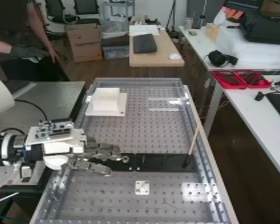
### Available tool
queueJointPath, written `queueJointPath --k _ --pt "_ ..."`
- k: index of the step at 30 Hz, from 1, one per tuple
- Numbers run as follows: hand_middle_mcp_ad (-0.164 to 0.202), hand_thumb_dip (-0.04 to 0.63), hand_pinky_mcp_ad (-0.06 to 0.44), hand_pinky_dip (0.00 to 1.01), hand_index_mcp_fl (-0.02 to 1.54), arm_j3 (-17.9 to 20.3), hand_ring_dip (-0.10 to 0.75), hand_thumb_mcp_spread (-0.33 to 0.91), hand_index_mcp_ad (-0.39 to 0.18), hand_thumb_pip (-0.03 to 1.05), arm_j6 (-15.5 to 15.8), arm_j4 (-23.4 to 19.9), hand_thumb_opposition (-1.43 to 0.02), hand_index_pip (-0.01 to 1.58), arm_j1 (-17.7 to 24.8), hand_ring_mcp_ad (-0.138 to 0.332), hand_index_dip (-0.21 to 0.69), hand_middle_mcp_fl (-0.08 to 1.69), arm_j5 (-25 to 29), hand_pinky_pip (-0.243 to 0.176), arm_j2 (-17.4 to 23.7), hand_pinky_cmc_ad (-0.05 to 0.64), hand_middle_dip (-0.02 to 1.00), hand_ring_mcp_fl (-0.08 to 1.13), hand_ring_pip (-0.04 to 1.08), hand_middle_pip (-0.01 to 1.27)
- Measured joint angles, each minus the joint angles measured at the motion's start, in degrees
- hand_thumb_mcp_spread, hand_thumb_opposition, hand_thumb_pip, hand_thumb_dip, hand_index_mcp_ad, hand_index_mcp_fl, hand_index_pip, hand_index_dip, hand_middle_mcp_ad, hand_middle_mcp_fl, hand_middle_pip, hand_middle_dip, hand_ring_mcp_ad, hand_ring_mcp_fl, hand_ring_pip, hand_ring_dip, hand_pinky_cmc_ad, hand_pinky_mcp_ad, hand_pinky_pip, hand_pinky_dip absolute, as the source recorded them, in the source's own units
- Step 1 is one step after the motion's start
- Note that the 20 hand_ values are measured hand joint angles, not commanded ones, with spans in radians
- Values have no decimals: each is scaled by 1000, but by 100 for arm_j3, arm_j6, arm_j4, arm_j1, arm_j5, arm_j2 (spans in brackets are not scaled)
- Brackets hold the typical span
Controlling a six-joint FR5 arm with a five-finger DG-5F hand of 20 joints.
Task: Grab the smaller nut and place it in the white container
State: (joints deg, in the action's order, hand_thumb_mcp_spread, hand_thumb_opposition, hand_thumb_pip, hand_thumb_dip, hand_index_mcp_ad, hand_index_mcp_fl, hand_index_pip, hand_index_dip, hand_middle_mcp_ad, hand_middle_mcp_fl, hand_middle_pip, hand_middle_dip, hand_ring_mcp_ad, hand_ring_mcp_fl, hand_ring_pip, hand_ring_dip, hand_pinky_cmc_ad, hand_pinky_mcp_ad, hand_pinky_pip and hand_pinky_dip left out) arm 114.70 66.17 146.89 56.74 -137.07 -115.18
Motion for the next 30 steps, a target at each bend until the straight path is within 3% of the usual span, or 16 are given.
queueJointPath --k 12,18,30 --pt "59 223 278 180 335 -87 124 429 -173 679 25 154 -974 1525 85 115 201 54 -81 17 160 316 220 -2 101 136" --pt "59 175 278 180 393 -138 124 459 -173 679 66 347 -974 1534 204 115 218 54 -166 21 321 316 220 -2 101 136" --pt "56 175 278 180 393 -235 124 459 -176 679 148 777 -974 1536 717 115 223 54 -376 21 583 316 220 -2 101 136"
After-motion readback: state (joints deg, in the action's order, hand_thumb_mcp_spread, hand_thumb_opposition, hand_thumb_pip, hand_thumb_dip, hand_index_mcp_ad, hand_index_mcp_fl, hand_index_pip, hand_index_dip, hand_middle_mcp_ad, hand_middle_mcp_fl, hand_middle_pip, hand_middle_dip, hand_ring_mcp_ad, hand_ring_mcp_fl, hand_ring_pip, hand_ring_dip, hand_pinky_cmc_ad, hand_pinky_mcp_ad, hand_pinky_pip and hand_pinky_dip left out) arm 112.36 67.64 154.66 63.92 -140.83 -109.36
